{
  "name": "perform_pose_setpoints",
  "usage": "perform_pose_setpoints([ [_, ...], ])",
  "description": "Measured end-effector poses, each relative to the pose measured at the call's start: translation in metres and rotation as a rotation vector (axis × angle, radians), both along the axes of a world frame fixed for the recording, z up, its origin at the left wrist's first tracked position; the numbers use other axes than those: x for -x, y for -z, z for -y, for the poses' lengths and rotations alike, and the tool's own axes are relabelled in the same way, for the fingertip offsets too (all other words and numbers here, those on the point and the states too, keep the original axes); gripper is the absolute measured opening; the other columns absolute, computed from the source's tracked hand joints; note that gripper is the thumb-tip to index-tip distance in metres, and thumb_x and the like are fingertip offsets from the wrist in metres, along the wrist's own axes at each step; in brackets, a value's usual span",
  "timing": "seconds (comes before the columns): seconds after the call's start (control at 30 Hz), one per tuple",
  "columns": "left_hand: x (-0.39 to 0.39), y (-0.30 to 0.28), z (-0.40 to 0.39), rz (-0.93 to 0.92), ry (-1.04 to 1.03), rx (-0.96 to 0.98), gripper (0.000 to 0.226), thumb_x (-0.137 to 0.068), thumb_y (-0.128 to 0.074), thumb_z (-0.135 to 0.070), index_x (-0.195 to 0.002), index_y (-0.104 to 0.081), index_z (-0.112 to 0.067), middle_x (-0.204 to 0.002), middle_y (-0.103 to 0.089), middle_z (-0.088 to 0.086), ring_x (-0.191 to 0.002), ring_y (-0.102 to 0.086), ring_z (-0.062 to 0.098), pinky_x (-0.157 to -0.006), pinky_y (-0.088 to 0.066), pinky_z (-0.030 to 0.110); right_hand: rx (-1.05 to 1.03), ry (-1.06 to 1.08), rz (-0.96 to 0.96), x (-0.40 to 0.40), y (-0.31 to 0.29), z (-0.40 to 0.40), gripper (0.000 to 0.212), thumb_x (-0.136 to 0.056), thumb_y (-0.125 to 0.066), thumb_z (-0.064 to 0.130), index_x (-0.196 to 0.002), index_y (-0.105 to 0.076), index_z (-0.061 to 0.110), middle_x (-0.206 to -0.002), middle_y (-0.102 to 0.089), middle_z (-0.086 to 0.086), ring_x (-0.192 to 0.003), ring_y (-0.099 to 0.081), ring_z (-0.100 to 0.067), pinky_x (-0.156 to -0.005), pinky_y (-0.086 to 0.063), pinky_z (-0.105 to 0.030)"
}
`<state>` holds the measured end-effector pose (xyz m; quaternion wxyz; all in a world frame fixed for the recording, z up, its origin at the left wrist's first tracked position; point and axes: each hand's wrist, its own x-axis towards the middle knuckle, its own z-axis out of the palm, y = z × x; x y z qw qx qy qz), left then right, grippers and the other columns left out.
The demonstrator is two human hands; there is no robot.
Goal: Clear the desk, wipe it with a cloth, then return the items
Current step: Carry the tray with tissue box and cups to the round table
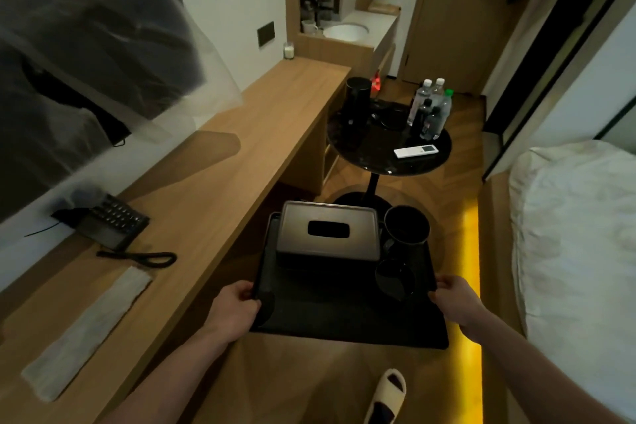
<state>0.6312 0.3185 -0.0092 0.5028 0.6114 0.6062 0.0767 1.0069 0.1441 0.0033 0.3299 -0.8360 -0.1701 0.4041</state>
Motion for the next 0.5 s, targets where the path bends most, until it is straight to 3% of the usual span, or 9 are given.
perform_pose_setpoints([
  [0.07,-0.026,0.002,-0.012,0.000,-0.016,0.016,0.040,-0.098,-0.063,-0.015,-0.137,-0.059,-0.025,-0.122,-0.064,-0.005,-0.112,-0.063,0.014,-0.084,-0.053,0.028,-0.002,-0.020,-0.011,-0.031,0.008,-0.017,0.030,-0.095,-0.061,-0.002,-0.122,-0.059,0.010,-0.103,-0.075,-0.011,-0.090,-0.074,-0.028,-0.073,-0.057,-0.038],
  [0.17,-0.070,0.006,-0.027,-0.033,-0.061,0.022,0.036,-0.098,-0.063,-0.016,-0.133,-0.061,-0.026,-0.122,-0.064,-0.004,-0.112,-0.062,0.015,-0.096,-0.054,0.037,-0.001,-0.034,-0.024,-0.077,0.016,-0.045,0.034,-0.091,-0.065,-0.001,-0.123,-0.060,0.009,-0.103,-0.075,-0.011,-0.090,-0.074,-0.029,-0.082,-0.061,-0.047],
  [0.23,-0.101,0.008,-0.032,-0.047,-0.096,0.009,0.031,-0.099,-0.062,-0.015,-0.127,-0.062,-0.027,-0.120,-0.063,-0.005,-0.110,-0.061,0.014,-0.093,-0.053,0.036,0.006,-0.063,-0.032,-0.109,0.020,-0.063,0.035,-0.089,-0.065,0.000,-0.122,-0.059,0.012,-0.105,-0.075,-0.009,-0.093,-0.074,-0.028,-0.090,-0.060,-0.054],
  [0.33,-0.143,0.010,-0.038,-0.024,-0.157,0.014,0.033,-0.099,-0.061,-0.011,-0.129,-0.060,-0.025,-0.117,-0.061,-0.005,-0.107,-0.061,0.014,-0.078,-0.050,0.028,0.026,-0.103,-0.043,-0.155,0.018,-0.089,0.035,-0.090,-0.065,0.001,-0.121,-0.058,0.015,-0.108,-0.073,-0.007,-0.098,-0.072,-0.026,-0.094,-0.058,-0.053],
  [0.5,-0.200,0.011,-0.057,-0.025,-0.243,0.014,0.029,-0.100,-0.061,-0.007,-0.125,-0.062,-0.021,-0.108,-0.062,-0.006,-0.097,-0.060,0.010,-0.082,-0.052,0.030,0.053,-0.174,-0.032,-0.220,0.018,-0.130,0.035,-0.088,-0.066,0.002,-0.118,-0.058,0.018,-0.108,-0.072,-0.007,-0.100,-0.071,-0.026,-0.093,-0.059,-0.052],
])
